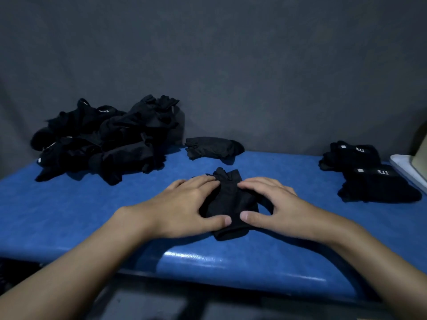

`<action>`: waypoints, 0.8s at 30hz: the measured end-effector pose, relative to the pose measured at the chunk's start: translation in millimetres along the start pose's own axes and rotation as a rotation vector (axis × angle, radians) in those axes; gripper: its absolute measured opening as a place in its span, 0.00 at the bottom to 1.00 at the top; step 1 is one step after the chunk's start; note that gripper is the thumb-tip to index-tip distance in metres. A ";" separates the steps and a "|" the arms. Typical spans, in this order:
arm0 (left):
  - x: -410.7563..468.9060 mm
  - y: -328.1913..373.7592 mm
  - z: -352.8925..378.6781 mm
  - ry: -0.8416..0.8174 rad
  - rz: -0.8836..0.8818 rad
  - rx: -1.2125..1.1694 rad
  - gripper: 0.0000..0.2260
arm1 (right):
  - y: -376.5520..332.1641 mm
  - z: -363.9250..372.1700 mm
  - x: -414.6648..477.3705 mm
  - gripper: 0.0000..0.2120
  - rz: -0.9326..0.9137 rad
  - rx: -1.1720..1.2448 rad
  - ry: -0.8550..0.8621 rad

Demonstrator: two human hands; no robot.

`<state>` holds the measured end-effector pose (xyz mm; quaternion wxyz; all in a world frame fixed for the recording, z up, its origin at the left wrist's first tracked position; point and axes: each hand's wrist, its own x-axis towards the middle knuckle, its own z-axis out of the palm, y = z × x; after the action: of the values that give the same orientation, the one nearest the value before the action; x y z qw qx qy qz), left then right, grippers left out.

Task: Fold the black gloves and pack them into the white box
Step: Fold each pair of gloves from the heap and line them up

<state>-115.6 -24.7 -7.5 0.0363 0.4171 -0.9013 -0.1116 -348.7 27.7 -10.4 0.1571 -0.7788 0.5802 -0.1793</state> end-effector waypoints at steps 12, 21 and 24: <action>1.2 1.3 -3.5 0.086 -0.017 -0.042 0.39 | 1.9 1.2 14.9 0.33 -0.017 0.267 0.090; 4.6 -5.0 -5.0 -0.087 -0.043 -0.006 0.42 | 1.1 -3.1 17.1 0.38 0.061 -0.054 -0.190; 5.2 -3.1 -5.7 -0.035 -0.039 -0.047 0.42 | -1.1 -4.6 16.1 0.37 0.032 -0.008 -0.082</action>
<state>-115.9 -31.6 -2.8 0.0283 0.4315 -0.8906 -0.1408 -345.7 12.3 -4.2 0.1803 -0.7767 0.5864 -0.1425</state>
